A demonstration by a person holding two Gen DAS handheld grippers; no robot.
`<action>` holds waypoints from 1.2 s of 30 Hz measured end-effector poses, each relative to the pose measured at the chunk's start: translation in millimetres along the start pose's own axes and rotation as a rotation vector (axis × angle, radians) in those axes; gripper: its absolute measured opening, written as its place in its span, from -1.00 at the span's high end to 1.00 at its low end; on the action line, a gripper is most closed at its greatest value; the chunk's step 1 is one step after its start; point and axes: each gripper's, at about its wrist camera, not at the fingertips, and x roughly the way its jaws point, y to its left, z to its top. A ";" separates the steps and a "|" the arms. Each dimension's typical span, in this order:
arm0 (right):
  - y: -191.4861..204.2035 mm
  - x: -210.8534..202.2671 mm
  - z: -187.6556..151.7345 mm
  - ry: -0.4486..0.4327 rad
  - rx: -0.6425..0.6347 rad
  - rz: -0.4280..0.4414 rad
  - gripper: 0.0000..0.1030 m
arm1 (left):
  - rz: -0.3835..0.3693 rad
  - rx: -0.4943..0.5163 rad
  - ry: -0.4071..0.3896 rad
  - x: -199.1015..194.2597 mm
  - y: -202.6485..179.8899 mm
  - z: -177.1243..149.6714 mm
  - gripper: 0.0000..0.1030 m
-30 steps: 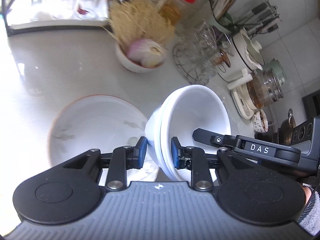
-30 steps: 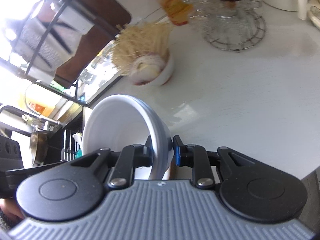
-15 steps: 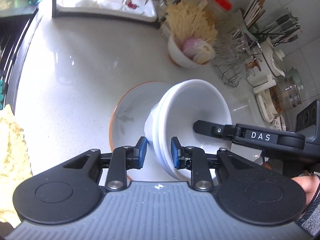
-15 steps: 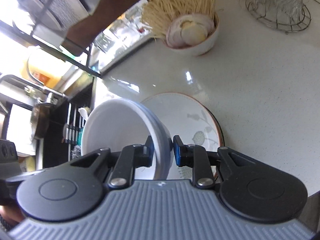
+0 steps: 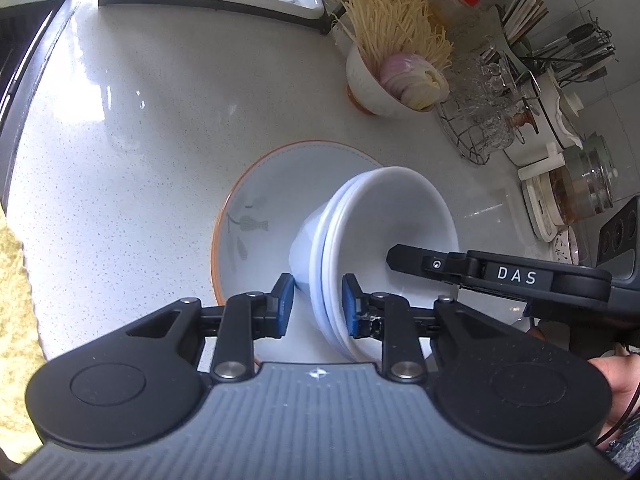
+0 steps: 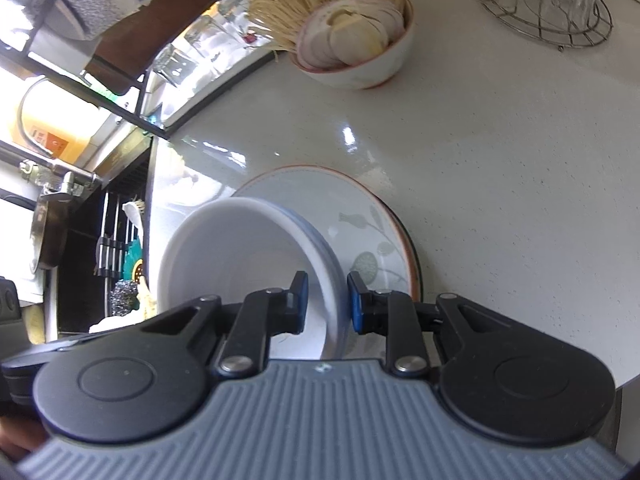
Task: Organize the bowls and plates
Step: 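Carry the bowl stack over the white plates and lower it onto them, then open both grippers to release the bowls on the plates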
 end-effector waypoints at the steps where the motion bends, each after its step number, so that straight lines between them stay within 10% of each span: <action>1: -0.8 -0.4 0.7 0.000 0.002 -0.001 0.52 | 0.005 -0.001 0.001 0.6 0.0 0.0 0.44; 13: -2.7 -7.5 3.9 -0.027 0.033 -0.033 0.44 | 0.036 0.019 -0.055 -13.3 -1.4 4.1 0.11; 36: 25.8 -89.2 -25.6 -0.331 -0.047 -0.096 0.32 | 0.108 0.316 -0.261 -89.7 -54.9 -8.4 0.09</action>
